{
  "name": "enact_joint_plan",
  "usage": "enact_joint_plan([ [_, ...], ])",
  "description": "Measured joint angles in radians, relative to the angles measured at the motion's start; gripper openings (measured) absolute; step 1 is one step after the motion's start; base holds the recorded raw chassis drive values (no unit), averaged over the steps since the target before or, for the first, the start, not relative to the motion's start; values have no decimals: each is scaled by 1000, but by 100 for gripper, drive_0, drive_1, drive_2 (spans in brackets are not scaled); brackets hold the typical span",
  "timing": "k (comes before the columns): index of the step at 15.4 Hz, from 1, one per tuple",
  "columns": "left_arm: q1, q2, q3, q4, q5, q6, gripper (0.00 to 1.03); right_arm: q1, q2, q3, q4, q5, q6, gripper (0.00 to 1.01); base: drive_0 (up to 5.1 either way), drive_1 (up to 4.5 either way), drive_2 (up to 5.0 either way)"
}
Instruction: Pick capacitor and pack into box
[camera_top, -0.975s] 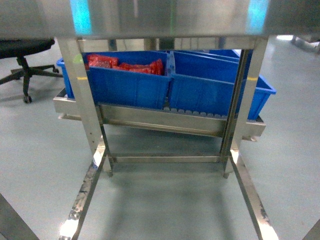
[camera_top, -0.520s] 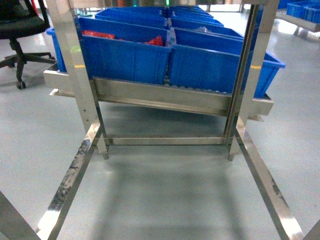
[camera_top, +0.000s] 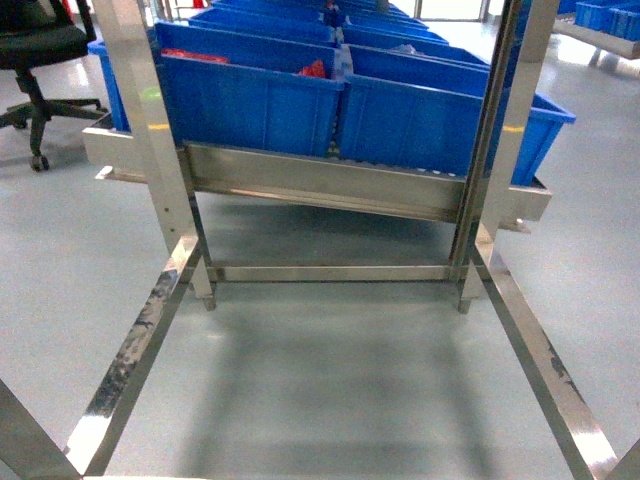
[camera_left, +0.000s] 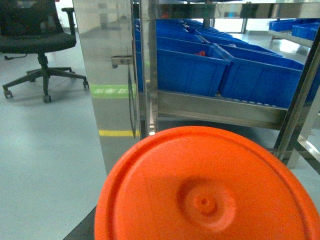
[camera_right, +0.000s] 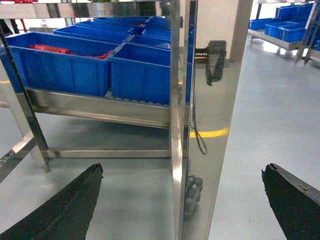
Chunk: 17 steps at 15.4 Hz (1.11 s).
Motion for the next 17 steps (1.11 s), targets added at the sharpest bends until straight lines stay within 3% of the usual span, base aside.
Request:
enact_joint_plan([
  [3,0,0,0,0,0,0,43,0,0,0,0,0,0,98,0,0,0],
  [17,1,0,0,2,0,0,43,0,0,0,2,0,0,98,-485,253,253],
])
